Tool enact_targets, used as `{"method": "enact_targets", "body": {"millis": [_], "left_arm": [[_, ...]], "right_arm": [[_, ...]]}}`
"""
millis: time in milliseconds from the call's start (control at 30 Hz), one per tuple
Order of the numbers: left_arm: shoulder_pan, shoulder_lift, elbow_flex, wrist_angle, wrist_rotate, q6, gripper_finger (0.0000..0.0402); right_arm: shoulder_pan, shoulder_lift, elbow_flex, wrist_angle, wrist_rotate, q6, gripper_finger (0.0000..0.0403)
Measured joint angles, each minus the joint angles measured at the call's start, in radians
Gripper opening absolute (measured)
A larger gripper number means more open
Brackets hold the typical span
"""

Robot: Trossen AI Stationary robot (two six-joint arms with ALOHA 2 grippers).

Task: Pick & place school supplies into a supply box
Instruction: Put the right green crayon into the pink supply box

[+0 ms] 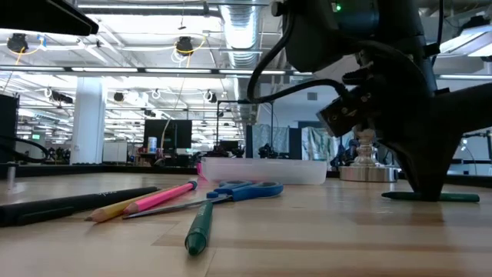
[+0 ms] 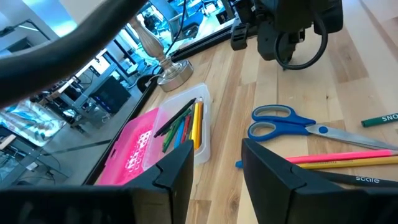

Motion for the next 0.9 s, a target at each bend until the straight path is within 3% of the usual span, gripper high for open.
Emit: {"method": "enact_targets", "body": {"millis": [200, 500, 900], "left_arm": [[0.000, 0.000, 0.000, 0.000, 0.000, 0.000, 0.0130], [0.000, 0.000, 0.000, 0.000, 0.000, 0.000, 0.0130], [0.000, 0.000, 0.000, 0.000, 0.000, 0.001, 0.0130]], "right_arm": [[-0.020, 0.000, 0.000, 0.002, -0.012, 0.004, 0.0016], [-0.043, 0.000, 0.000, 0.002, -0.041, -0.017, 0.0019], [-0.024, 0.005, 0.033, -0.042, 0.029, -0.086, 0.0005]]}}
